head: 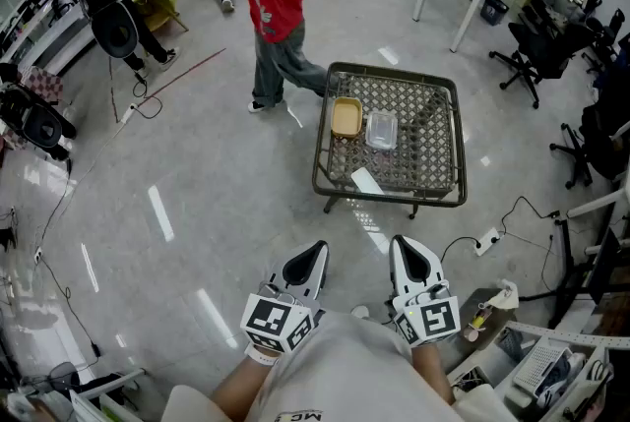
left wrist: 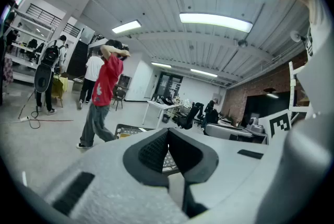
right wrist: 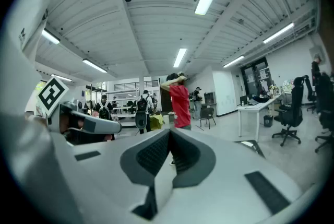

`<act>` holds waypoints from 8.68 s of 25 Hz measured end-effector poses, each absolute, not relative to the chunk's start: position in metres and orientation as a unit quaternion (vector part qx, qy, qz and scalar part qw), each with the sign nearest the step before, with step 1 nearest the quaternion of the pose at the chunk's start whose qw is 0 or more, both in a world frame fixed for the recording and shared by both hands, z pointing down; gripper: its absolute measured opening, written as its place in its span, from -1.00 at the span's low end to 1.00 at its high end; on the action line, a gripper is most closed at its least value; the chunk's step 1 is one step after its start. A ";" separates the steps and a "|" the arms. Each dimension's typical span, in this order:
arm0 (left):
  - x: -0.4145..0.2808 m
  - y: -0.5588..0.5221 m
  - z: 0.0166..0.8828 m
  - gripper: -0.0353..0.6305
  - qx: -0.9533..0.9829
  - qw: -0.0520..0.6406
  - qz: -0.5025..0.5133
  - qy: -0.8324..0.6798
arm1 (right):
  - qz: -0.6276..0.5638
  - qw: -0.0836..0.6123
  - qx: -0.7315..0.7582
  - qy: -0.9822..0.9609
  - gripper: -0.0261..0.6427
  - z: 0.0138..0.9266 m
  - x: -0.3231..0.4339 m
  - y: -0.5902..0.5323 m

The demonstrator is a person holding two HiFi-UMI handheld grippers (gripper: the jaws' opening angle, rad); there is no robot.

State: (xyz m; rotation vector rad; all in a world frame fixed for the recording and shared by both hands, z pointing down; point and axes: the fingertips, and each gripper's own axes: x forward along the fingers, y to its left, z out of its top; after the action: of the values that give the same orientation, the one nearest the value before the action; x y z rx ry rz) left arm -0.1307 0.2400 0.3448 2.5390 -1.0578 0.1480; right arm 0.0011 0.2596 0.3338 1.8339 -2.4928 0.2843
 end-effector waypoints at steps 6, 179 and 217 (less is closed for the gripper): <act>-0.064 0.310 0.360 -0.82 0.898 0.196 0.054 -0.391 | 0.093 0.002 0.590 -0.802 -0.87 0.350 0.064 0.331; -0.029 -0.080 0.386 -0.82 0.867 0.211 0.093 -0.442 | 0.081 0.440 0.310 -0.839 -0.72 0.706 0.110 -0.099; -0.031 -0.074 0.339 -0.82 0.873 0.163 0.022 -0.458 | -0.045 0.075 0.557 -0.826 -0.71 0.307 0.154 -0.067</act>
State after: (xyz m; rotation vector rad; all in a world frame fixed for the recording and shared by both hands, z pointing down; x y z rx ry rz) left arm -0.0311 -0.0739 0.3388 2.4910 -1.3073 0.0636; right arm 0.1544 -0.0670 0.3067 1.6716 -2.4763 -0.1352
